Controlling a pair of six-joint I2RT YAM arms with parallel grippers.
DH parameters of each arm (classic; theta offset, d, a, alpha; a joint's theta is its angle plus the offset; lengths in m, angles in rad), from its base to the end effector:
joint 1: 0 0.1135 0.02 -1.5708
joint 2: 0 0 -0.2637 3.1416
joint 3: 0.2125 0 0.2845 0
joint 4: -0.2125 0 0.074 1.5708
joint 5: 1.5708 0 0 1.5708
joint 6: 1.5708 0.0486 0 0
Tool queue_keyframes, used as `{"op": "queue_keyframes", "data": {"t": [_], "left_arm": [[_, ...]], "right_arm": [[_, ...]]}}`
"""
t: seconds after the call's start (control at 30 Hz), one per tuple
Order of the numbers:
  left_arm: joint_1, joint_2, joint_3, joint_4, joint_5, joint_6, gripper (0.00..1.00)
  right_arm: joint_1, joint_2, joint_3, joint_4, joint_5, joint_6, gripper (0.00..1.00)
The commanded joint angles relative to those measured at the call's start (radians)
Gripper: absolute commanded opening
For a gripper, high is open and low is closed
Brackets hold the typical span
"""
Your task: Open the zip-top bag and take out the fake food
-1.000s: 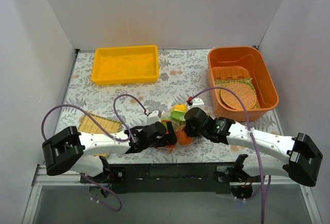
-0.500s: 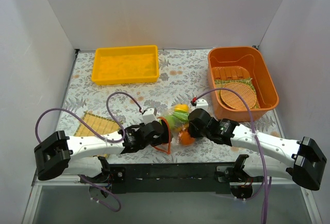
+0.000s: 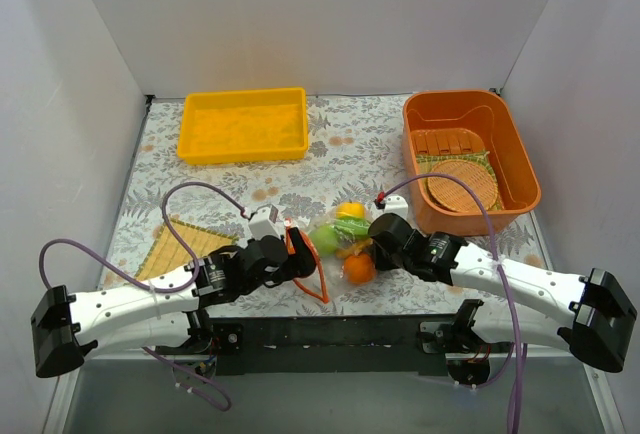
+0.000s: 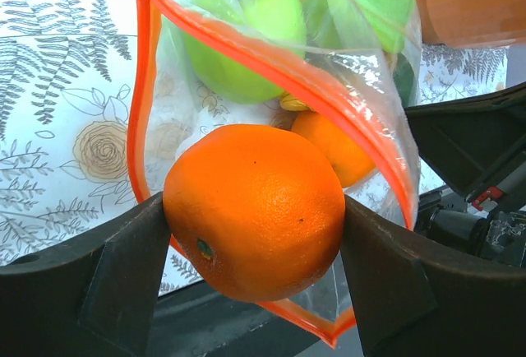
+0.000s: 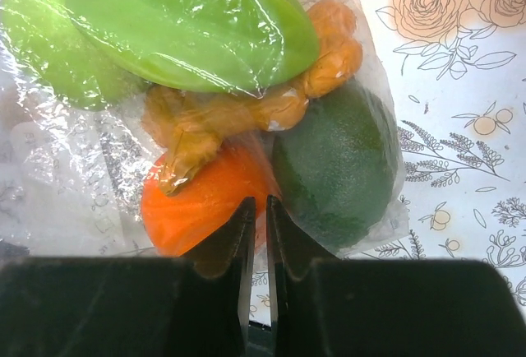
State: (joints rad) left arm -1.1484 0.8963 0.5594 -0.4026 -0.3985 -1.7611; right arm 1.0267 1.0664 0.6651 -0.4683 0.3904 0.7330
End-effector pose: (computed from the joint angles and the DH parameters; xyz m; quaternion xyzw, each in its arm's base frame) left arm 0.1096 -0.1978 0.2041 -0.3466 0.8309 -0.3722 0.2257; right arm 0.1446 0.2032 0.2001 -0.0689 0.9212 0.1436 0.3551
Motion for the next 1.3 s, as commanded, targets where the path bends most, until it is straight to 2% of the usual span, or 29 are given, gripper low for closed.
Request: {"op": "queue_keyframes", "data": {"t": [0.0,0.13,0.4,0.57,0.6,0.63,0.67,0.7,0.73,0.77,0.8,0.83,0.9,1.0,1.2,1.27], "left_arm": [[0.001,-0.014,0.082,-0.174,-0.051,-0.049,0.28],[0.003,-0.01,0.144,-0.361,-0.12,-0.142,0.22],[0.003,0.004,0.339,-0.687,-0.23,-0.233,0.19],[0.016,0.047,0.442,-0.751,-0.318,-0.216,0.2],[0.033,0.065,0.464,-0.74,-0.33,-0.198,0.2],[0.089,0.097,0.499,-0.714,-0.33,-0.116,0.2],[0.129,0.117,0.514,-0.628,-0.317,-0.062,0.21],[0.23,0.134,0.523,-0.574,-0.292,0.007,0.21],[0.284,0.168,0.54,-0.514,-0.21,0.123,0.21],[0.338,0.188,0.55,-0.384,-0.165,0.187,0.2],[0.439,0.211,0.563,-0.331,-0.127,0.227,0.2],[0.485,0.281,0.582,-0.285,-0.088,0.279,0.2],[0.608,0.375,0.649,-0.17,0.005,0.313,0.2],[0.723,0.57,0.737,-0.026,0.096,0.35,0.21],[0.863,0.985,0.977,0.108,0.174,0.406,0.22],[0.889,1.07,1.04,0.114,0.194,0.42,0.22]], "right_arm": [[-0.005,-0.006,0.013,0.008,0.011,-0.017,0.17],[-0.007,0.004,0.03,-0.001,0.048,-0.027,0.17],[-0.019,0.021,0.05,0.019,0.053,-0.056,0.17],[-0.019,0.024,0.059,0.042,0.036,-0.076,0.17],[-0.019,0.023,0.062,0.042,0.034,-0.079,0.17],[-0.019,0.021,0.064,0.042,0.03,-0.084,0.17],[-0.019,0.018,0.065,0.042,0.028,-0.087,0.17],[-0.019,0.012,0.068,0.04,0.025,-0.09,0.17],[-0.019,0.009,0.07,0.04,0.024,-0.093,0.17],[-0.019,0.006,0.071,0.037,0.024,-0.095,0.17],[-0.019,-0.003,0.076,0.034,0.022,-0.096,0.17],[-0.019,-0.006,0.077,0.034,0.021,-0.098,0.17],[-0.017,-0.014,0.086,0.031,0.016,-0.106,0.17],[-0.019,-0.017,0.103,0.02,0.01,-0.121,0.17],[-0.016,-0.031,0.163,-0.004,-0.025,-0.15,0.17],[-0.016,-0.031,0.18,-0.021,-0.03,-0.156,0.17]]}}
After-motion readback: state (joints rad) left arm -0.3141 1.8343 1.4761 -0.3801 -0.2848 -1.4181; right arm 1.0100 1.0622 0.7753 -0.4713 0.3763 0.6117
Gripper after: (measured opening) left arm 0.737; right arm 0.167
